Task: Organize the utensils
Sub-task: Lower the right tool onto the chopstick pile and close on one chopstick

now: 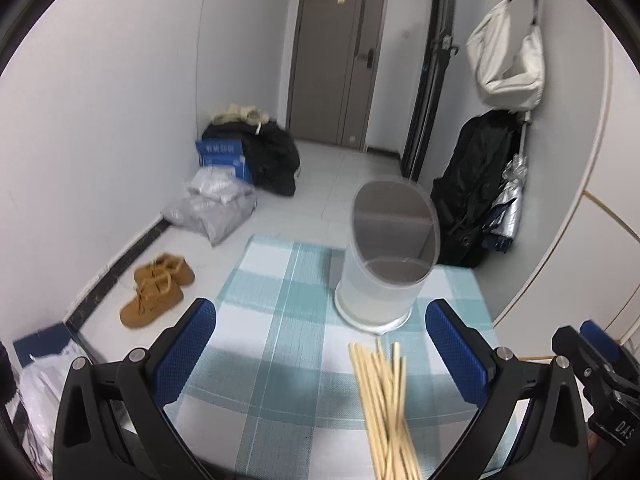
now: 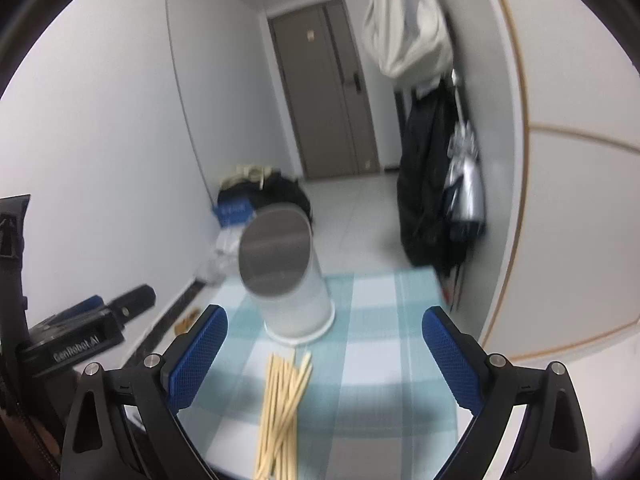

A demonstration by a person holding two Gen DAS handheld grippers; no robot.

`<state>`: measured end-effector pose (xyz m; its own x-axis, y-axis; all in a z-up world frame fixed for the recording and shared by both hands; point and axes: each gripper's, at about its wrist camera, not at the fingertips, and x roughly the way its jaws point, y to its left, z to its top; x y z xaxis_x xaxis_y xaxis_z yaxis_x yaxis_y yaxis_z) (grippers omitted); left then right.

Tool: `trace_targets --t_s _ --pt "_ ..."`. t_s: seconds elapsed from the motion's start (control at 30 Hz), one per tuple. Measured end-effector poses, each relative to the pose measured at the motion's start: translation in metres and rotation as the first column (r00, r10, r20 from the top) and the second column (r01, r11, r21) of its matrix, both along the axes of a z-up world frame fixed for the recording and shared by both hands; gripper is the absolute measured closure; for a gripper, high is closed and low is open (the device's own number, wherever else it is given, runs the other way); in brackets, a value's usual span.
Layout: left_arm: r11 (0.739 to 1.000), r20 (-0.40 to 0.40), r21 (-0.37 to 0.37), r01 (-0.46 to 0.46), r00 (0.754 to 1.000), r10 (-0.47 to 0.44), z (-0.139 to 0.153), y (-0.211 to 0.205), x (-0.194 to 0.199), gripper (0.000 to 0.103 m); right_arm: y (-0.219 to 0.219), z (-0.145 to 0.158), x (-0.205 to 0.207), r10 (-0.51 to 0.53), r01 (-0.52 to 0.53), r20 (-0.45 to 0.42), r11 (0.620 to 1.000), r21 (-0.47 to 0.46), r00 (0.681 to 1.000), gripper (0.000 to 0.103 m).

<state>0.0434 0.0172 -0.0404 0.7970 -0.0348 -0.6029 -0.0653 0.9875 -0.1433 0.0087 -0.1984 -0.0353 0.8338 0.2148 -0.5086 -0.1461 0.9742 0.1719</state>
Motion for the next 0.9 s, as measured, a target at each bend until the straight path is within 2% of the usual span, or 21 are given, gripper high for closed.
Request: trace_targets --t_s 0.1,0.2,0.27,0.33,0.4,0.47,0.63,0.77,0.9 --pt "1.0 -0.058 -0.026 -0.013 0.998 0.011 -0.022 0.01 0.014 0.001 0.002 -0.02 0.022 0.028 -0.028 -0.114 1.0 0.005 0.993 0.011" --pt "0.999 -0.098 -0.035 -0.02 0.995 0.016 -0.04 0.017 0.023 0.001 0.005 -0.043 0.044 0.062 -0.058 -0.232 0.998 0.025 0.971 0.021" --pt "0.999 -0.12 -0.04 -0.021 0.993 0.016 -0.047 0.021 0.028 0.001 0.008 -0.062 0.06 0.086 -0.074 -0.326 0.996 0.05 0.941 0.033" --pt "0.999 -0.142 -0.042 -0.029 0.99 0.023 -0.054 0.027 0.034 0.001 0.012 -0.08 0.077 0.093 -0.076 -0.41 0.995 0.058 0.908 0.038" --pt "0.998 -0.163 -0.054 -0.03 0.986 0.021 -0.057 0.032 0.041 0.001 0.019 -0.098 0.091 0.11 -0.095 -0.477 0.994 0.056 0.872 0.046" --pt "0.997 -0.171 -0.068 -0.041 0.985 0.029 -0.057 0.038 0.047 0.001 0.027 -0.11 0.102 0.118 -0.109 -0.525 0.993 0.047 0.843 0.058" --pt "0.995 -0.173 -0.087 -0.056 0.984 0.041 -0.059 0.05 0.057 0.001 0.049 -0.126 0.117 0.142 -0.154 -0.582 0.988 0.029 0.801 0.061" --pt "0.993 -0.183 -0.108 -0.056 0.983 0.036 -0.058 0.053 0.056 0.001 0.058 -0.135 0.125 0.125 -0.167 -0.62 0.986 -0.009 0.775 0.072" --pt "0.991 -0.189 -0.117 -0.058 0.981 0.035 -0.058 0.055 0.056 0.001 0.06 -0.139 0.126 0.11 -0.163 -0.641 0.986 -0.025 0.759 0.075"
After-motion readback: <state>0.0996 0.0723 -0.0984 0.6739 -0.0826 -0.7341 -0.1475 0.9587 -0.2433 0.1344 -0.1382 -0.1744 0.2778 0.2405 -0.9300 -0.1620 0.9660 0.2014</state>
